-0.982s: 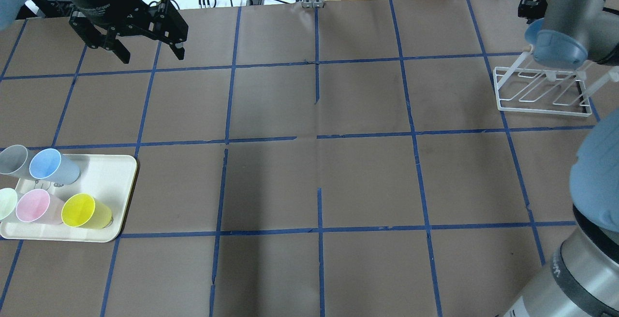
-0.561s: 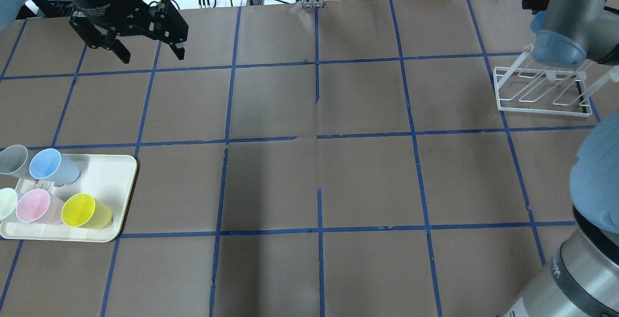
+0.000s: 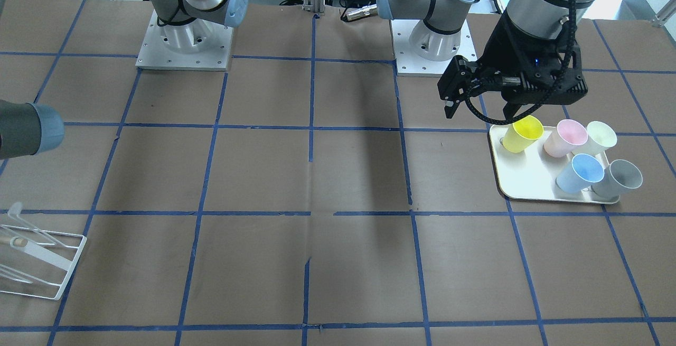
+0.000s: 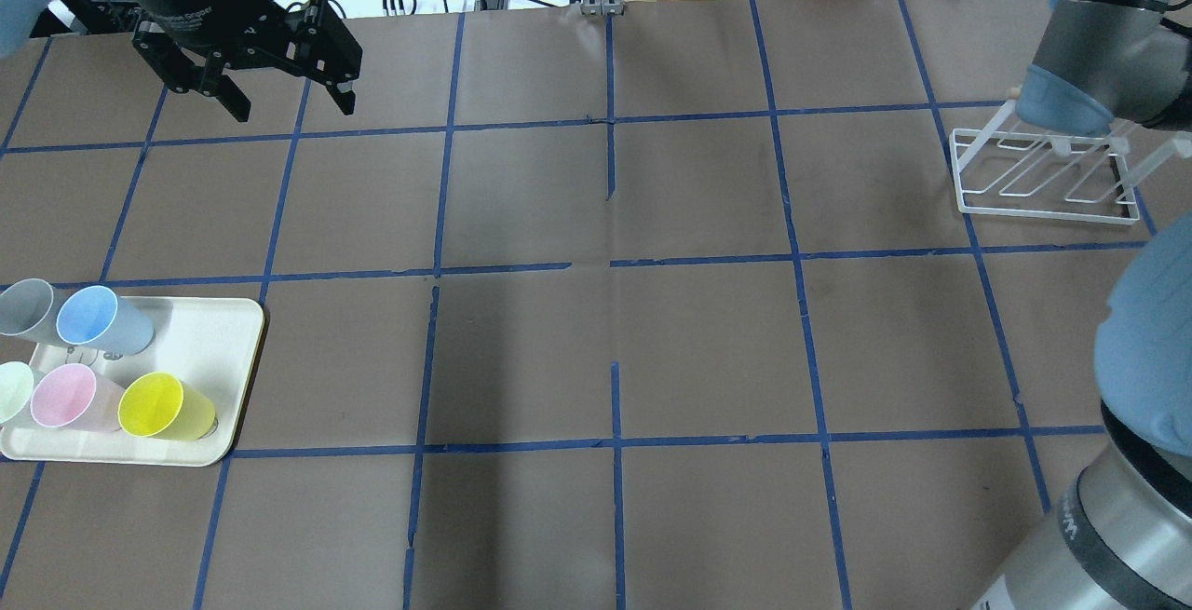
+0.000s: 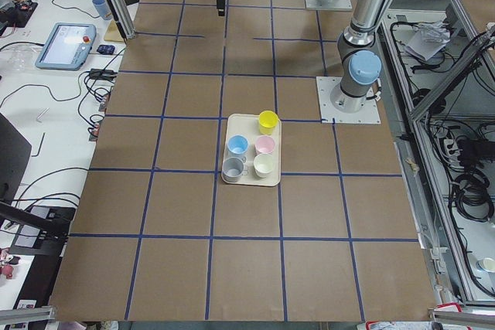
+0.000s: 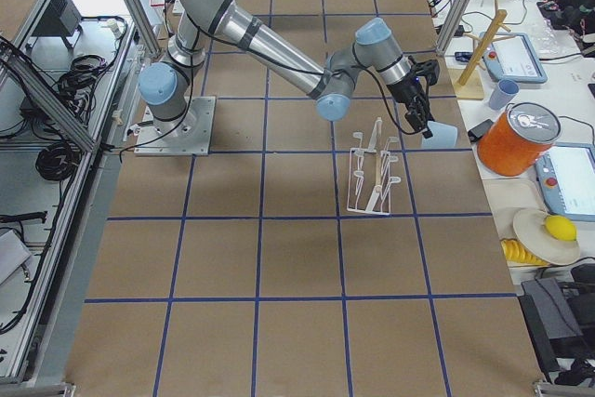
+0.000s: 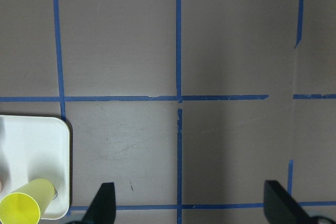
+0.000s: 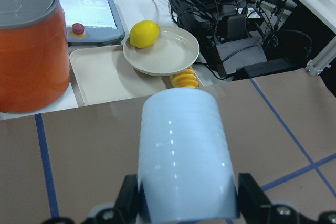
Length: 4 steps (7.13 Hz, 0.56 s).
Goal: Transfer IKEA cup to right arm and place on rack
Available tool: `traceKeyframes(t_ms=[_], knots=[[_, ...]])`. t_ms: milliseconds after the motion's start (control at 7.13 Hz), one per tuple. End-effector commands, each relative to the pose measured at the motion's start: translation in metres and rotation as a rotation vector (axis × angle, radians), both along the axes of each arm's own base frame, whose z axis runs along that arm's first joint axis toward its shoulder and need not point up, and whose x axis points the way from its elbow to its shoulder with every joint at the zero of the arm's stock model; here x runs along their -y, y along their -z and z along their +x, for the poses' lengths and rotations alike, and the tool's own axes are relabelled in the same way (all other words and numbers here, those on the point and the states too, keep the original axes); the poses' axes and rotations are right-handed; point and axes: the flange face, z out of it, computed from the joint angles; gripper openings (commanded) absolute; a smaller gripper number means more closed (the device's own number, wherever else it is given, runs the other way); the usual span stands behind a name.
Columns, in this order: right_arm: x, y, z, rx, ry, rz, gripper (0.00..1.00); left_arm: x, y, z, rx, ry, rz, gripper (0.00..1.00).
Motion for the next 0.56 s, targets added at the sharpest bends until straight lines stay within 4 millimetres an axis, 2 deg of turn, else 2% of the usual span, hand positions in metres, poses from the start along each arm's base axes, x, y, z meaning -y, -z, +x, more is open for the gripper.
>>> traceKeyframes(t_ms=[0, 281, 421], knots=[[-0.016, -0.03, 0.031, -0.103, -0.011, -0.032, 0.0, 0.0, 0.0, 0.0, 0.0, 0.0, 0.0, 1.0], [-0.038, -0.012, 0.059, -0.179, 0.035, -0.033, 0.0, 0.0, 0.0, 0.0, -0.002, 0.0, 0.0, 1.0], [-0.056, 0.005, 0.071, -0.226, 0.075, -0.028, 0.0, 0.0, 0.0, 0.0, -0.002, 0.0, 0.0, 1.0]])
